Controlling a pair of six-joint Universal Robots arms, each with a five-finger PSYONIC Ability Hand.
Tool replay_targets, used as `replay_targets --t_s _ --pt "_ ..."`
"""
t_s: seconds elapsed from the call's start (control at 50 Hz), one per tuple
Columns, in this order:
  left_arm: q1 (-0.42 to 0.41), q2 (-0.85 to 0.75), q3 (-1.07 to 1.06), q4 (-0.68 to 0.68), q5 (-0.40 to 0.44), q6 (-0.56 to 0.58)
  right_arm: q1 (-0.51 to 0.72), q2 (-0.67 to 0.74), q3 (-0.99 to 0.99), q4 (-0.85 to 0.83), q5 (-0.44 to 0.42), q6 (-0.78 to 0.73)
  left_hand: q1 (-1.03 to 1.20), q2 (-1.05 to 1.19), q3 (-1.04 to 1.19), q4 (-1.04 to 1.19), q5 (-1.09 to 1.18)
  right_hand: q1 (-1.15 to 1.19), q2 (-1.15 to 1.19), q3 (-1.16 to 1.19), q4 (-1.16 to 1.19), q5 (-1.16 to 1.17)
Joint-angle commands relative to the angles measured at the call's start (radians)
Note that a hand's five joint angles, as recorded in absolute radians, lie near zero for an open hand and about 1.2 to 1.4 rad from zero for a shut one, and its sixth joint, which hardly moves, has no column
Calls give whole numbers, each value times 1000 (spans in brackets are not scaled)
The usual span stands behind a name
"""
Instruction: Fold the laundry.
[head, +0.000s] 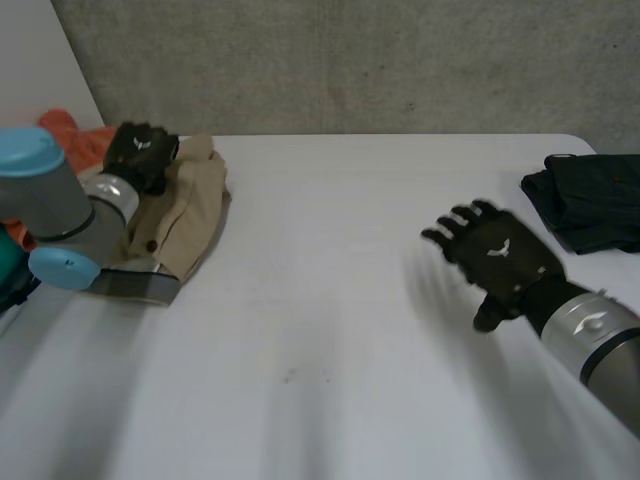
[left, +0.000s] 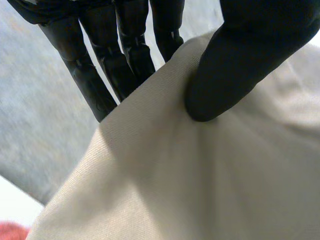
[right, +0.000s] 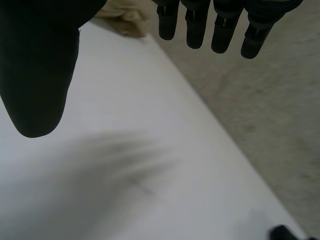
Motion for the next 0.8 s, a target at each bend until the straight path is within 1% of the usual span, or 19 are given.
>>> replay_targets --t_s 0.02,0.08,0.1,0.16,0.18,0.24,0.26,0.3,0.32,0.34,0.38,0.46,0.48,0.54,0.56,0.62,0.64,0.72,0.8 --pt "-215 270 -164 -3 -10 -274 -57 -81 -52 -23 53 116 277 202 208 206 264 -57 -39 -43 -44 -43" --pt "-291 336 -203 -6 1 -331 -100 -95 -77 -21 79 161 277 202 208 206 264 -57 -39 -43 -44 -43" --pt "-340 357 -218 -10 1 -341 -107 -98 -83 -21 82 167 277 202 208 206 264 -57 -39 -43 -44 -43" --pt "-403 350 -235 -17 -8 -344 -126 -98 -94 -21 84 179 277 202 208 206 264 -57 -39 -43 -44 -43" --pt "-444 332 -235 -26 -13 -345 -129 -98 -94 -21 84 179 277 202 208 206 264 -57 -39 -43 -44 -43" --pt "-513 295 -235 -46 -11 -345 -130 -93 -95 -23 84 179 277 202 208 206 264 -57 -39 -43 -44 -43" --pt "-558 272 -234 -59 -8 -338 -130 -93 -95 -21 81 179 5 -71 -65 -67 -8 -57 -39 -43 -44 -43" --pt "-586 262 -235 -76 -13 -328 -130 -83 -98 -21 76 176 -550 -625 -620 -622 -563 -57 -39 -43 -44 -43" --pt "-595 262 -232 -83 -14 -321 -129 -78 -98 -21 73 175 -754 -829 -823 -825 -766 -57 -39 -43 -44 -43" --pt "-600 261 -237 -87 -14 -307 -129 -75 -100 -21 72 173 -872 -947 -942 -944 -885 -57 -39 -43 -44 -43" --pt "-598 270 -240 -102 -17 -287 -127 -63 -103 -20 70 173 -885 -960 -955 -957 -898 -57 -39 -43 -44 -43" --pt "-589 318 -275 -135 -65 -255 -127 -23 -124 -6 70 176 -882 -957 -952 -954 -895 -57 -39 -43 -44 -43" --pt "-578 340 -299 -145 -101 -244 -126 -20 -126 -4 67 176 -876 -951 -946 -948 -889 -57 -39 -43 -44 -43" --pt "-548 376 -342 -159 -172 -241 -124 -21 -132 9 38 170 -867 -942 -937 -939 -880 -57 -39 -43 -44 -43" --pt "-534 397 -373 -168 -221 -245 -124 -21 -135 16 30 166 -867 -942 -937 -939 -880 -57 -39 -43 -44 -43" --pt "-529 434 -425 -173 -295 -249 -124 -20 -152 54 4 152 -867 -942 -937 -939 -880 -57 -39 -43 -44 -43" --pt "-531 452 -460 -170 -333 -252 -124 -20 -157 65 -2 147 -867 -942 -937 -939 -880 -57 -39 -43 -44 -43" --pt "-532 463 -542 -162 -375 -265 -121 -14 -177 123 -23 111 -861 -936 -931 -933 -874 -57 -39 -43 -44 -43" --pt "-546 433 -569 -143 -375 -265 -118 -1 -167 141 -29 80 -850 -925 -919 -921 -863 -57 -39 -43 -44 -43"
